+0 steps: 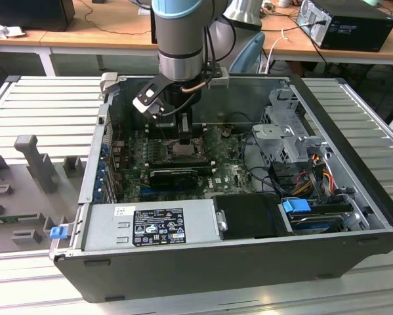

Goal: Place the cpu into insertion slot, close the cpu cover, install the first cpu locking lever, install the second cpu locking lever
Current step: 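Place the cpu into insertion slot, then close the cpu cover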

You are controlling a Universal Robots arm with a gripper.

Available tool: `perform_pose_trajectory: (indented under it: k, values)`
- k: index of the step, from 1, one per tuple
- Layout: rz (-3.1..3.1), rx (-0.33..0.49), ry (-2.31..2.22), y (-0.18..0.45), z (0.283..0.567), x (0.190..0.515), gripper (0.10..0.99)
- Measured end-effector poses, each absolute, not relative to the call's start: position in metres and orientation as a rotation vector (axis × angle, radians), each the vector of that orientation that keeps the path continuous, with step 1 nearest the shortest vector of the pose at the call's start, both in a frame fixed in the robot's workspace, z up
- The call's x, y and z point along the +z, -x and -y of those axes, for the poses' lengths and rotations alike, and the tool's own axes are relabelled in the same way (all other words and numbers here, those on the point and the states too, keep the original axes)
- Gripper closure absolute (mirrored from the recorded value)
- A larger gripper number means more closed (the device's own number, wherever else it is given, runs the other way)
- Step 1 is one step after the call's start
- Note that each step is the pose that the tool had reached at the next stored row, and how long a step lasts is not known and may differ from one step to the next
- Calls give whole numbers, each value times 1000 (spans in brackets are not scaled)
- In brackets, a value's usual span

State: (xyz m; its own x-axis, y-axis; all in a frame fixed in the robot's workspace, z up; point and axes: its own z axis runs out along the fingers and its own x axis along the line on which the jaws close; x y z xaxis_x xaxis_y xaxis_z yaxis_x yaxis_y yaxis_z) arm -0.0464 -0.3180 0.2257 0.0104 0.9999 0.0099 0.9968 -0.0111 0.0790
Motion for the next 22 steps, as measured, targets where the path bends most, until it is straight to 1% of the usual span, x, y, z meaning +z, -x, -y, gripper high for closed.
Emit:
perform_pose_trajectory:
  k: [12,22]
  values:
    - [-2183,85,-2210,35,320,230,980]
    - [-2184,86,-2210,35,320,241,980]
